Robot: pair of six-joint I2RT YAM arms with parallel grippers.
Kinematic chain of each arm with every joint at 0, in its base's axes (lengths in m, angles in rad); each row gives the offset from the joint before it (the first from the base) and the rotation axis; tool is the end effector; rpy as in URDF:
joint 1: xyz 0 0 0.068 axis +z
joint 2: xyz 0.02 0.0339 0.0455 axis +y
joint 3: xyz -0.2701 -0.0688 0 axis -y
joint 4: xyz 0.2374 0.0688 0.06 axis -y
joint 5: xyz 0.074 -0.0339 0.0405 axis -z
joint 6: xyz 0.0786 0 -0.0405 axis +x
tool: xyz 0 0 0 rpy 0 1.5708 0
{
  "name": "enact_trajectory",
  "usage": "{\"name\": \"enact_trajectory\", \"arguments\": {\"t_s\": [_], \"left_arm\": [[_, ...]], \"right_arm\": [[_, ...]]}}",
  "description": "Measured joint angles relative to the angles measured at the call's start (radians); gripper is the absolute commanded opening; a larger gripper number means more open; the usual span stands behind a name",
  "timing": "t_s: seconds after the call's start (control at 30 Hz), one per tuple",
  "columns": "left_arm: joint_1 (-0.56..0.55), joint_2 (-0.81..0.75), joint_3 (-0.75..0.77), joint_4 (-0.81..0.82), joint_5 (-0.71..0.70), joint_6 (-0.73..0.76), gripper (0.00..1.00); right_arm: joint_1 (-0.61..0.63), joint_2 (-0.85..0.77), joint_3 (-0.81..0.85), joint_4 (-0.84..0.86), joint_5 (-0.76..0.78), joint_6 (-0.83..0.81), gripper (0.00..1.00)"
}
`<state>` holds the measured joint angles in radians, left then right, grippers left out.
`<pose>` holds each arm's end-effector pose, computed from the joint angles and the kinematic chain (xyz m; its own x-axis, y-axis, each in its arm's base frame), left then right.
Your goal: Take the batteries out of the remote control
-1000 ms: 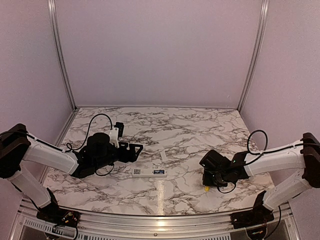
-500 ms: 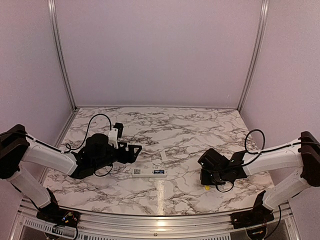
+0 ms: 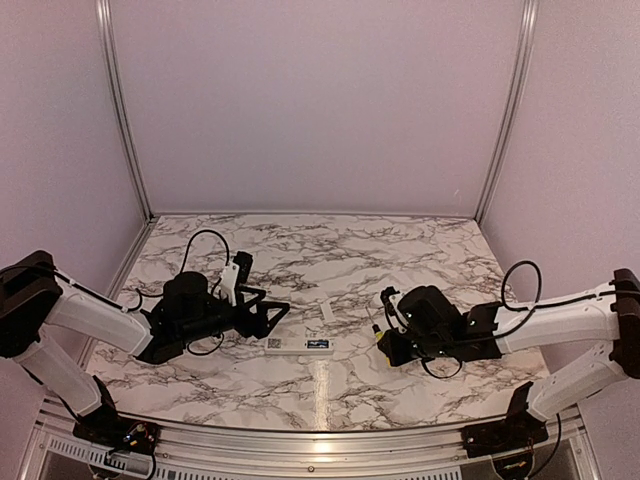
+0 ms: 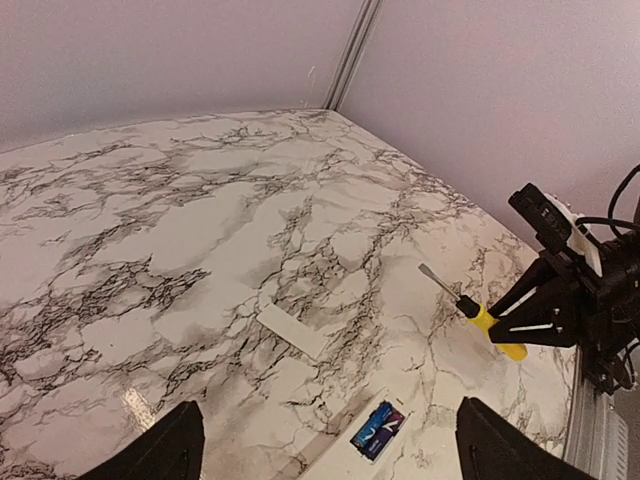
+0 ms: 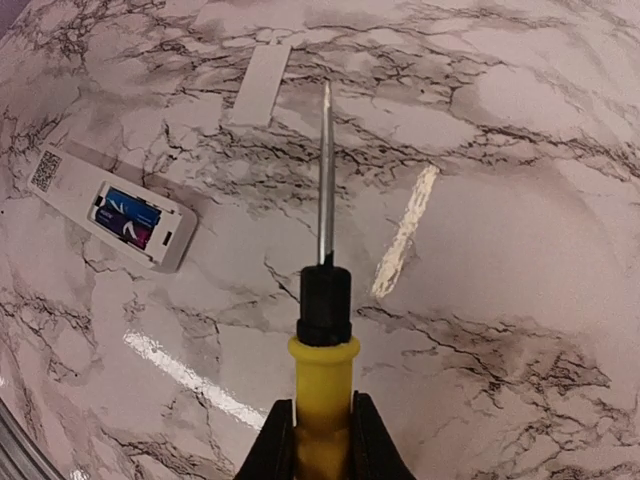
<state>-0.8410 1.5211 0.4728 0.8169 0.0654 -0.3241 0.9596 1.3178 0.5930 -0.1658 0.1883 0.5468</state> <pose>0.2131 -0.2460 0.1725 -0.3953 -0.0347 -0.9179 0.6965 0.6401 -0.3242 0.1641 0.2086 0.1450 -0.7643 -0.2006 -0.6129 -0.3975 0.8949 0.2027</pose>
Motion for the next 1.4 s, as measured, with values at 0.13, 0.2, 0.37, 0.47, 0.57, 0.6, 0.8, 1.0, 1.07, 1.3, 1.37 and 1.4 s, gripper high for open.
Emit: {"name": "enact_trajectory", "arguments": {"t_s": [0.13,0.2,0.37,0.47,0.57,0.6,0.8,1.0,1.07,1.3,1.37,1.4], "left_arm": [[0.012,0.013,-0.011,0.072,0.132,0.019,0.89],[0.016,0.014,-0.023,0.105,0.193,0.023,0.88],[0.019,0.015,-0.045,0.179,0.343,0.023,0.87],[0.019,0.016,-0.059,0.235,0.443,0.013,0.86],[0.020,0.018,-0.066,0.289,0.535,-0.002,0.84],[0.020,0.018,-0.067,0.304,0.560,-0.008,0.83],[0.020,0.039,-0.075,0.406,0.697,-0.040,0.75],[0.020,0.071,-0.075,0.438,0.770,-0.053,0.67],[0.020,0.074,-0.075,0.438,0.780,-0.050,0.64],[0.011,0.077,-0.072,0.426,0.798,-0.023,0.53],[0.007,0.078,-0.069,0.418,0.798,-0.019,0.49],[0.005,0.078,-0.068,0.412,0.798,-0.015,0.47]], "right_arm": [[0.009,-0.032,0.000,0.064,-0.085,-0.102,0.00],[0.013,-0.052,0.000,0.100,-0.140,-0.147,0.00],[0.018,-0.117,-0.014,0.214,-0.306,-0.258,0.00],[0.029,-0.141,-0.024,0.252,-0.393,-0.314,0.00],[0.061,-0.142,-0.024,0.269,-0.462,-0.365,0.00],[0.072,-0.141,-0.023,0.269,-0.482,-0.378,0.00],[0.099,-0.098,0.009,0.262,-0.583,-0.446,0.00],[0.105,-0.040,0.065,0.245,-0.640,-0.486,0.00],[0.105,-0.026,0.080,0.235,-0.651,-0.492,0.00],[0.105,0.013,0.113,0.214,-0.671,-0.496,0.00],[0.105,0.026,0.120,0.209,-0.677,-0.496,0.00],[0.105,0.032,0.125,0.206,-0.678,-0.496,0.00]]}}
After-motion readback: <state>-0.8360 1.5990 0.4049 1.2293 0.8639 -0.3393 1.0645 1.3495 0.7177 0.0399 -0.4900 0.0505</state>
